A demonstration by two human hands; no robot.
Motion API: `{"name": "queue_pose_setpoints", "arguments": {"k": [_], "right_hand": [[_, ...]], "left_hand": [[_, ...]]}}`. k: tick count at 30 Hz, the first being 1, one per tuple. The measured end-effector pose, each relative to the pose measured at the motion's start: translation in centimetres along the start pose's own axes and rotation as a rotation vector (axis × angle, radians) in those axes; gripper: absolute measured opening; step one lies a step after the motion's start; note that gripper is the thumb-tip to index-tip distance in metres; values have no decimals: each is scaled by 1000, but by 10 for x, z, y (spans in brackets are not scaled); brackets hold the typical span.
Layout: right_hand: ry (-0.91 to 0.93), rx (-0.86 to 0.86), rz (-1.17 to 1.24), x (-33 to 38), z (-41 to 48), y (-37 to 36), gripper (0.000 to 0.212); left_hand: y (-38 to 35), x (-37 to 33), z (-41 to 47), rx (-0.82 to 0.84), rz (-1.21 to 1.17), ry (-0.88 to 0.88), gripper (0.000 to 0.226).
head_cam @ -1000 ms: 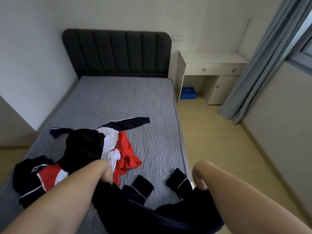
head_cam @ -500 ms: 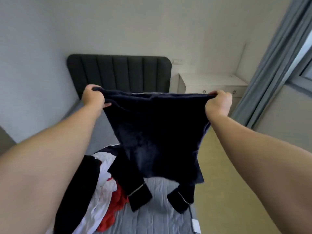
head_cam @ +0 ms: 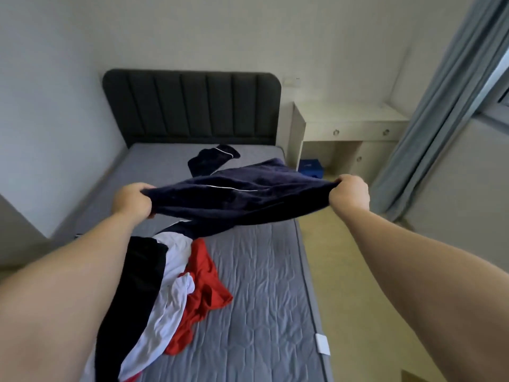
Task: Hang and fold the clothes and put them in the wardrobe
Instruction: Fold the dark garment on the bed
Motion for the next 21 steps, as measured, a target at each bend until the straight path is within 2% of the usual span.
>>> {"name": "queue_pose_setpoints", "arguments": {"k": [3, 5, 9, 12, 14, 16, 21], "right_hand": [[-52, 215, -232, -63, -25, -80, 31], [-15, 368, -406, -110, -56, -138, 35], [94, 586, -639, -200, -130, -246, 40], [89, 698, -697, -261, -190, -310, 34], [52, 754, -704, -299, -229, -344, 31], [14, 771, -707, -329, -262, -368, 27], [25, 826, -796, -375, -309, -394, 29]], "left_hand": [[-37, 97, -10, 100, 452, -138, 53], [-67, 165, -25, 179, 737, -265, 65], [-133, 300, -70, 455, 1152, -440, 89], [-174, 389, -103, 660, 1408, -506, 87], [-192, 440, -128, 744, 1482, -474, 75], [-204, 481, -152, 754, 1500, -442, 59], [-211, 538, -184, 773, 1408, -273, 37]]}}
Point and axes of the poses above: each hand's wrist, its own z-axis towards the middle knuckle, its own y-axis out of the back of the hand, x = y × z, the point moved 2 cm from there along z, towards the middle knuckle, and after that the axes turned 3 degrees about y, right-handed, at the moved point
